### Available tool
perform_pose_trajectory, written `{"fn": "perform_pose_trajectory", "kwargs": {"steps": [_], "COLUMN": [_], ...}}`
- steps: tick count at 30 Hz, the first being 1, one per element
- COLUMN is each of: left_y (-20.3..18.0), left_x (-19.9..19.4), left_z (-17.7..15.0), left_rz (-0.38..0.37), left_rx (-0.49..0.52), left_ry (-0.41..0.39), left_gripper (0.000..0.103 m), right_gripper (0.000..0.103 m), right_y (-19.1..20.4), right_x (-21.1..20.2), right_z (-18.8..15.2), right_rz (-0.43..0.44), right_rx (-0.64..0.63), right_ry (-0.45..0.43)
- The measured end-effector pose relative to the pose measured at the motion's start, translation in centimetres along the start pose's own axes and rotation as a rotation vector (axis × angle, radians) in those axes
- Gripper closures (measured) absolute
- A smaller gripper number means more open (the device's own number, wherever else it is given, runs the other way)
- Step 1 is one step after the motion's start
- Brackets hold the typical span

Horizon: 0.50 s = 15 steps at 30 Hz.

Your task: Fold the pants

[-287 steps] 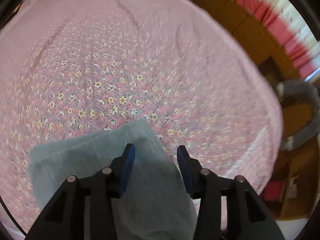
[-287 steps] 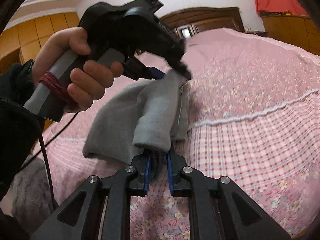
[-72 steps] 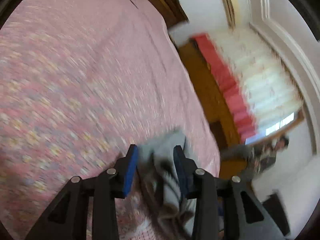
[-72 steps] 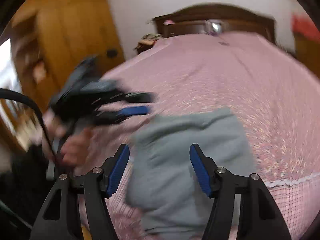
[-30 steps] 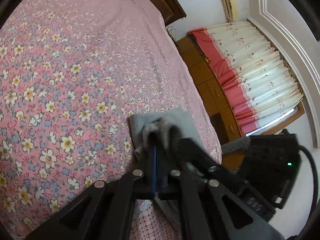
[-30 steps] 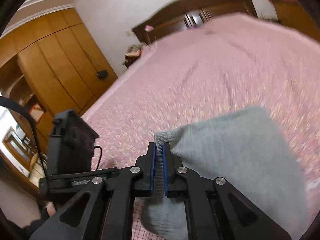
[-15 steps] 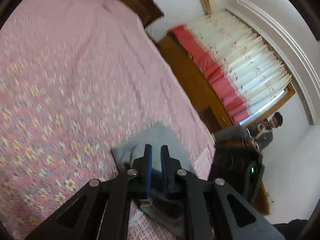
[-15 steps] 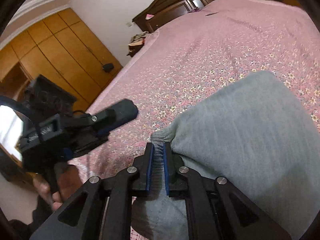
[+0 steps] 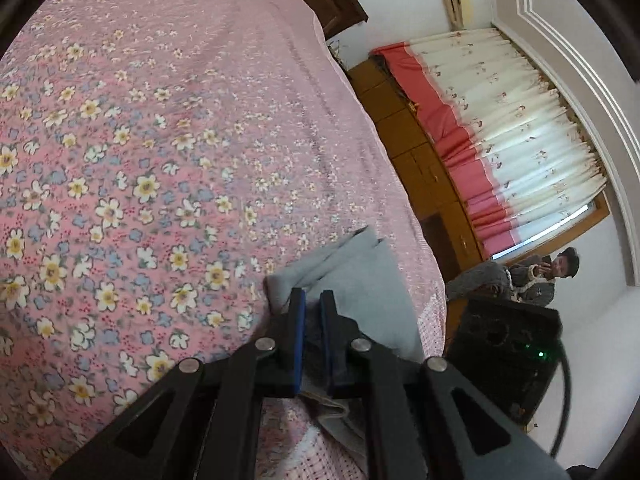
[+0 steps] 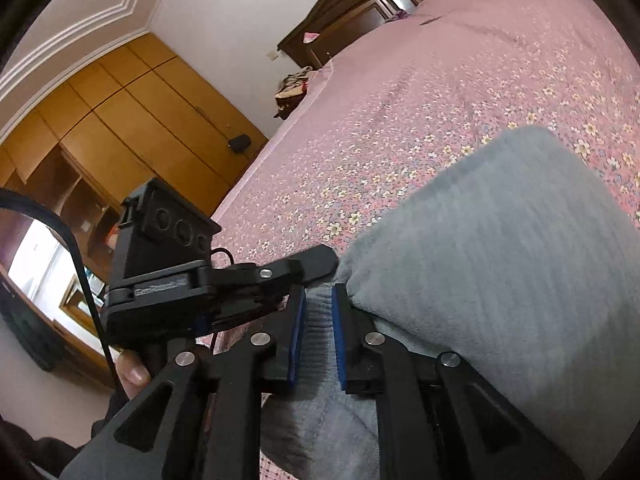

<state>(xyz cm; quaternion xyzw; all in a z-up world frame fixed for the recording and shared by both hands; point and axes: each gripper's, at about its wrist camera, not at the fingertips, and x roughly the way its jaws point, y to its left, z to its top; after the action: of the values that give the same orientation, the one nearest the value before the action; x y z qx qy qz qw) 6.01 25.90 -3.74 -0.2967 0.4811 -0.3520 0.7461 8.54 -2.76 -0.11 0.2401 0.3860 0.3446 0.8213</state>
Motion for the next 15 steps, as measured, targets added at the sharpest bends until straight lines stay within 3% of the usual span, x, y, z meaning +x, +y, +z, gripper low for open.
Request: {"fn": "perform_pose_trajectory", "kwargs": {"steps": [4,6,8,11,12,15], "left_y": [0.2,-1.1,-1.4,-0.8,-0.4,0.6], "left_x": [-0.2,-1.6,-3.3,-3.0,-2.4,0.1], "left_z": [-0.1,0.0,0.1,0.7,0.7,0.5], "left_rz": [0.045,0.065,-0.005,-0.171,-0.193,-0.104], "left_rx": [0.014,0.009,0.019,-0.034,-0.060,-0.080], "left_ry": [-0.006,-0.082,-0.122,-0.009,0.029,0.127], "left_gripper": [0.092,0.096,0.096,0.096,0.096,0.096], "right_gripper": [0.075,0.075,0.075,0.075,0.075,0.075], "right_y": [0.6,0.9,0.7,0.1,-0.2,-0.4], "right_x": [0.3,0.7,0.7,0.6,0.5,0.3], "right_z": [0.0,0.1,0.2,0.1,0.1,-0.2], "right_rz": [0.009,-0.001,0.006,0.033,0.039,0.049], "right_rx": [-0.036,-0.043,-0.037,-0.016,-0.013,-0.019], "right_ry": [-0.003,0.007,0.008,-0.001,-0.005,-0.009]}}
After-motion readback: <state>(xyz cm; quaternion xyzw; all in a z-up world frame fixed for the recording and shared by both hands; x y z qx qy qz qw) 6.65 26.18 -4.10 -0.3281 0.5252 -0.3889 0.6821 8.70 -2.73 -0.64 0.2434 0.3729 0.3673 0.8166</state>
